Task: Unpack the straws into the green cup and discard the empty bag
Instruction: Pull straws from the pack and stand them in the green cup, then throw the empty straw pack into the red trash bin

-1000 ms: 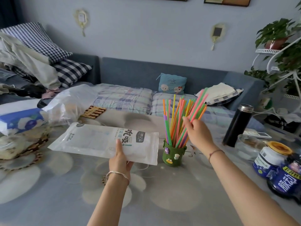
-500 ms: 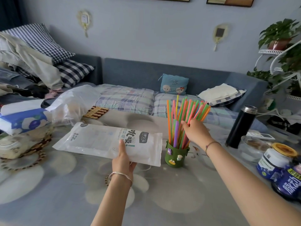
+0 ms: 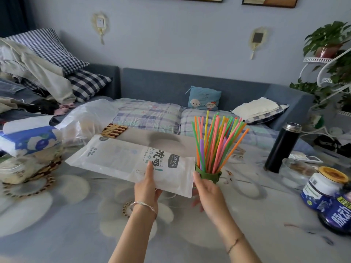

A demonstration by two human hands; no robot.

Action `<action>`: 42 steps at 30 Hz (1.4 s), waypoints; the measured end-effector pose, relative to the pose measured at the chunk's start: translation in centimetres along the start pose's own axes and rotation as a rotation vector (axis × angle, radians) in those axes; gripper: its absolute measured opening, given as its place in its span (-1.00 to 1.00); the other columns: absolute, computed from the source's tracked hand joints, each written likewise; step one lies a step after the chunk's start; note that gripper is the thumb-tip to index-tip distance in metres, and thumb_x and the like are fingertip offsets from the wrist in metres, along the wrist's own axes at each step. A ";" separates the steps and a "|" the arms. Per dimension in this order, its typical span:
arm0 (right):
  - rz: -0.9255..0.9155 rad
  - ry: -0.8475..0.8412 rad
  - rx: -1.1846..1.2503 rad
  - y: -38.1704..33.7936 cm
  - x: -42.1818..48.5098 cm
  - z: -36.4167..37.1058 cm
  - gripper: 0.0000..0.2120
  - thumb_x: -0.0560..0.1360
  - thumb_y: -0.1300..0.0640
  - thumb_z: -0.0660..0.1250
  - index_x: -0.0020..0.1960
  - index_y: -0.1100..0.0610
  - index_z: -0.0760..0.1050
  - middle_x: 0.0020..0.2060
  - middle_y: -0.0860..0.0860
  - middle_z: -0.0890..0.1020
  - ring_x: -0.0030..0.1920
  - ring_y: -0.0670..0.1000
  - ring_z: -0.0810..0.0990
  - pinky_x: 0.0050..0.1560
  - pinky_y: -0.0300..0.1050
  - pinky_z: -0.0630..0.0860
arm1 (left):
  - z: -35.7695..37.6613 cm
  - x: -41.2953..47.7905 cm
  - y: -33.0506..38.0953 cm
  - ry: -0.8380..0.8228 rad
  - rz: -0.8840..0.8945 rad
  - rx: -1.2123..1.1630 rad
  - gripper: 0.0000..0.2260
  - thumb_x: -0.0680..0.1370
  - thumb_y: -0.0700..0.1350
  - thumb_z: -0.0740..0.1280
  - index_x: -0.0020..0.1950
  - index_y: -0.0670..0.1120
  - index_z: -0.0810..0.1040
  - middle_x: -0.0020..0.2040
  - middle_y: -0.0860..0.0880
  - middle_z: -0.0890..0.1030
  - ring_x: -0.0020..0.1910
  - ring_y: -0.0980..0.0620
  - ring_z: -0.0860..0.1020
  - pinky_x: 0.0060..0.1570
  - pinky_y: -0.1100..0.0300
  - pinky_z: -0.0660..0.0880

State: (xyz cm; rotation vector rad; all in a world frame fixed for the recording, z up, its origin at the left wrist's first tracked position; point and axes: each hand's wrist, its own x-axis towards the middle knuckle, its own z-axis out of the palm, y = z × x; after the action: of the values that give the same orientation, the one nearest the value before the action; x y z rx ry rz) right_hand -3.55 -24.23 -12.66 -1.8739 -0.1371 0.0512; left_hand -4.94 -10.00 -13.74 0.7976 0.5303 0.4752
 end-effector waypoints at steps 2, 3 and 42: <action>0.166 -0.120 0.302 0.3 -0.3 0.7 -0.76 0.54 0.00 0.24 -0.16 0.07 0.62 -0.32 0.00 0.67 -0.36 -0.01 0.61 -0.50 -0.27 0.43 | 0.1 -0.3 -0.2 -0.017 0.023 0.024 -0.83 0.51 0.01 0.35 0.03 -0.03 0.57 -0.06 0.02 0.66 -0.14 0.08 0.62 -0.36 0.28 0.59; 0.199 -0.119 0.397 0.5 -0.3 0.8 -0.80 0.54 0.05 0.25 -0.10 0.11 0.62 -0.28 0.02 0.67 -0.34 -0.03 0.60 -0.47 -0.27 0.45 | 0.0 -0.5 -0.2 -0.025 0.030 0.029 -0.82 0.52 0.01 0.35 0.05 -0.04 0.57 -0.06 0.01 0.66 -0.13 0.08 0.62 -0.36 0.29 0.59; -0.035 -0.181 0.497 -0.4 -0.4 -1.1 -0.87 0.48 0.24 0.33 -0.25 0.19 0.52 -0.67 -0.03 0.40 -0.66 -0.12 0.29 -0.59 -0.31 0.31 | -5.7 -1.5 5.0 -0.304 0.439 0.856 -0.79 0.52 -0.04 0.34 -0.21 -0.11 0.66 -0.54 0.05 0.53 -0.56 0.16 0.39 -0.51 0.38 0.34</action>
State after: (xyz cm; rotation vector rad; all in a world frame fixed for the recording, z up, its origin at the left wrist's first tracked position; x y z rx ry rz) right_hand -3.90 -25.21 -11.98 -1.3686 -0.2575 0.2123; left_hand -10.58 -4.74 -12.81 1.7987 0.2537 0.5132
